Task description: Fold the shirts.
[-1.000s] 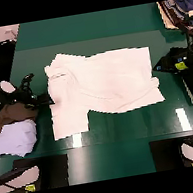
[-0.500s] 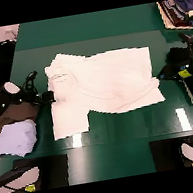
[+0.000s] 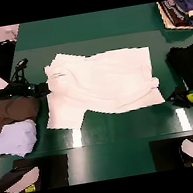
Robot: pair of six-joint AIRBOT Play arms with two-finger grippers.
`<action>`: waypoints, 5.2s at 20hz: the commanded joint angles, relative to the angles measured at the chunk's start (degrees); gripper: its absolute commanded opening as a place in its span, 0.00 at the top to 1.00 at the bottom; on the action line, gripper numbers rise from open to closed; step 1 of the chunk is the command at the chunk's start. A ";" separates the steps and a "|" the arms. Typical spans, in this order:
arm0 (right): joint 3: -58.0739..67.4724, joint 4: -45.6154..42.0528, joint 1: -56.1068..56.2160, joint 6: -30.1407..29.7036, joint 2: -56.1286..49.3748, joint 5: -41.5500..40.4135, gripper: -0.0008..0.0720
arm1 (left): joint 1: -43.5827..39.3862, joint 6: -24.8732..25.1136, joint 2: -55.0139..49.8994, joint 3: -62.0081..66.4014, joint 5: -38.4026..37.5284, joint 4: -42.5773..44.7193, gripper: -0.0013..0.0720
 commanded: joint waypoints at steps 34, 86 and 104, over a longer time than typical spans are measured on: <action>82.77 0.26 1.29 -2.19 7.72 7.91 0.97 | 0.00 -8.02 21.81 55.49 -6.86 4.48 0.95; 40.26 -8.83 19.50 -1.14 -11.26 -2.91 0.53 | 1.20 -13.66 24.11 -32.02 -18.18 1.11 0.25; 25.97 -12.98 7.96 -1.16 -2.29 8.26 0.53 | 1.20 -5.95 24.24 -30.12 -10.78 -10.05 0.95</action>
